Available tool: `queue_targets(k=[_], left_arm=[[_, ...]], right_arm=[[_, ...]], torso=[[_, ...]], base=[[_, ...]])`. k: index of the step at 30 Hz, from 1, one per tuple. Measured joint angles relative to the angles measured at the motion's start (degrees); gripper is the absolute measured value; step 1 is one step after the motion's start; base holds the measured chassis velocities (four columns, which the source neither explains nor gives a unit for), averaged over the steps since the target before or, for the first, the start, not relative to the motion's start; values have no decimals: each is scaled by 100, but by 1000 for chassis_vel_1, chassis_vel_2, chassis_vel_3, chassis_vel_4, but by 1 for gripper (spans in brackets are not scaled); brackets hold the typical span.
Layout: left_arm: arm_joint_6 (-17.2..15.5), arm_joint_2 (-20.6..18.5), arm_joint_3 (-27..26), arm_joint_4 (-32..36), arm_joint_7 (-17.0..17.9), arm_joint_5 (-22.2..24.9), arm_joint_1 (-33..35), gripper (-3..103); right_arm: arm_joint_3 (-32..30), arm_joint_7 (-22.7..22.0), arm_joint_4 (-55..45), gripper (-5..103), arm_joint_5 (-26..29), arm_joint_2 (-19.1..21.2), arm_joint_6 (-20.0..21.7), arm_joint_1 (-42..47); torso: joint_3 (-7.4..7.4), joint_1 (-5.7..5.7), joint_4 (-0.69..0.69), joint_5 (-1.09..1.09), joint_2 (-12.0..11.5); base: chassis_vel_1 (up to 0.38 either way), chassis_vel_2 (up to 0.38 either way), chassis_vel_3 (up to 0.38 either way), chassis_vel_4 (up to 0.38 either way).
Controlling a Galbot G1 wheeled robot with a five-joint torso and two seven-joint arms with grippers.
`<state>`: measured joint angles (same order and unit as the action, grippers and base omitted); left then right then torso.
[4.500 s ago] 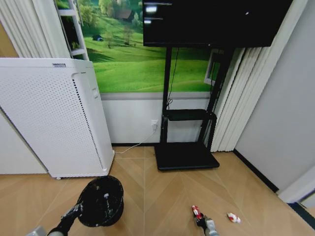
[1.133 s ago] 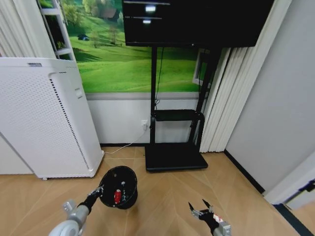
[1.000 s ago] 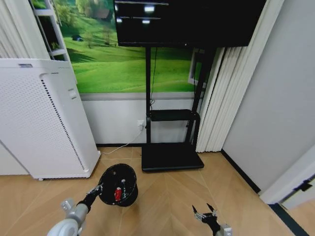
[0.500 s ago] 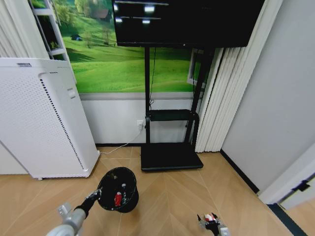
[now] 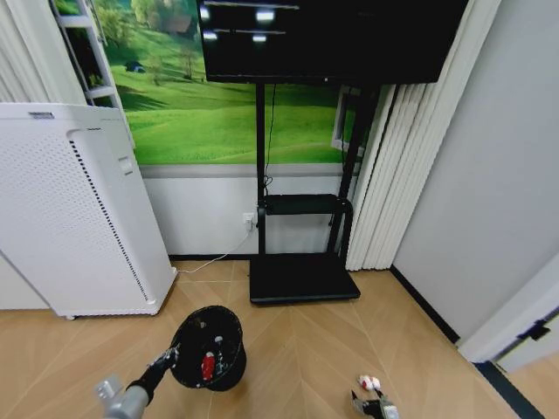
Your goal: Pick up the trash bin and place the garbage on the floor into it.
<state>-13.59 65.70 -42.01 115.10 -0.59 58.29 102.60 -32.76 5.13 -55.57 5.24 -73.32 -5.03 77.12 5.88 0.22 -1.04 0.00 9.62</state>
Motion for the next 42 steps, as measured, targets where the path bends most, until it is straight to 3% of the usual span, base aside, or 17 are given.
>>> queue_targets(k=[1, 3, 4, 6, 7, 10, 11, 13, 14, 16, 18, 19, 21, 22, 30, 42], left_arm=[[2, 13, -4, 4, -5, -3, 8, 6], [3, 19, -5, 4, -9, -5, 10, 6], [3, 28, -7, 4, -13, -8, 14, 6], [5, 38, -17, -2, -23, -14, 18, 6], [9, 50, -41, -25, -38, -21, 25, 6], [9, 60, -92, -46, -54, -24, 45, 6], [9, 64, -128, -56, -62, -29, 58, 6], [10, 66, -189, -80, -68, -37, 73, 6], [11, 67, -277, -110, -67, -42, 94, 6], [-13, 66, -392, -153, -48, -41, 117, 6], [-54, 52, -521, -203, -19, -28, 131, 6], [-79, 33, -628, -247, -2, -2, 133, 6], [-88, 15, -701, -277, 4, 32, 132, 6], [-99, -11, -829, -294, 1, 114, 134, 6], [-104, 58, -869, -127, -62, 156, 308, 6], [-93, 68, -790, -120, -53, 152, 264, 6]], right_arm=[[0, -45, 13, 73, 1, -2, -11, -8], [-8, -63, 8, 73, 10, -2, -17, -6], [-18, -83, -29, 62, 37, 3, -17, 13], [-43, -122, -116, 62, 88, 19, -17, 58], [-79, -187, -244, 48, 151, 35, -17, 116], [-116, -230, -360, 48, 188, 44, -17, 161], [-132, -244, -405, 54, 194, 46, -18, 178], [-151, -261, -460, 54, 197, 49, -22, 198], [-170, -276, -520, 65, 199, 52, -29, 220], [-175, -278, -563, 77, 200, 63, -35, 235], [-177, -279, -568, 77, 200, 79, -42, 232], [-171, -279, -537, 88, 193, 86, -56, 204], [-161, -279, -477, 88, 180, 88, -66, 159], [-120, -279, -279, 97, 156, 90, -86, 11], [12, -347, 593, 100, 6, 95, -51, -656], [13, -487, 1037, 99, -12, 103, -178, -742]], torso=[[0, 0, -1, 1, 0], [0, 0, -1, 1, 0], [0, 0, -1, 1, 0], [0, 0, 0, 0, 0], [0, 0, -1, 0, 0], [0, 0, -1, -1, 0], [0, 0, -1, -1, 0], [0, 0, -1, -1, 0], [0, 0, 0, 0, 0], [0, 0, -1, 0, 0], [0, 0, 0, -1, 0], [0, 0, -1, 0, 0], [0, 0, 0, 0, 0], [0, 0, -1, 0, 0], [0, 0, 0, 1, 0], [0, 0, 0, -2, 1]], base=[[0, 0, 0, 0], [0, 0, 0, 0], [0, 0, 0, 0], [0, 0, 0, 0], [0, 0, 0, 0], [0, 0, 0, 0], [0, 0, 0, 0], [0, 0, 0, 0], [0, 0, 0, 0], [0, 0, 0, 0], [0, 0, 0, 0], [0, 0, 0, 0], [0, 0, 0, 0], [0, 0, 0, 0], [0, 0, 0, 0], [0, 0, 0, 0]])
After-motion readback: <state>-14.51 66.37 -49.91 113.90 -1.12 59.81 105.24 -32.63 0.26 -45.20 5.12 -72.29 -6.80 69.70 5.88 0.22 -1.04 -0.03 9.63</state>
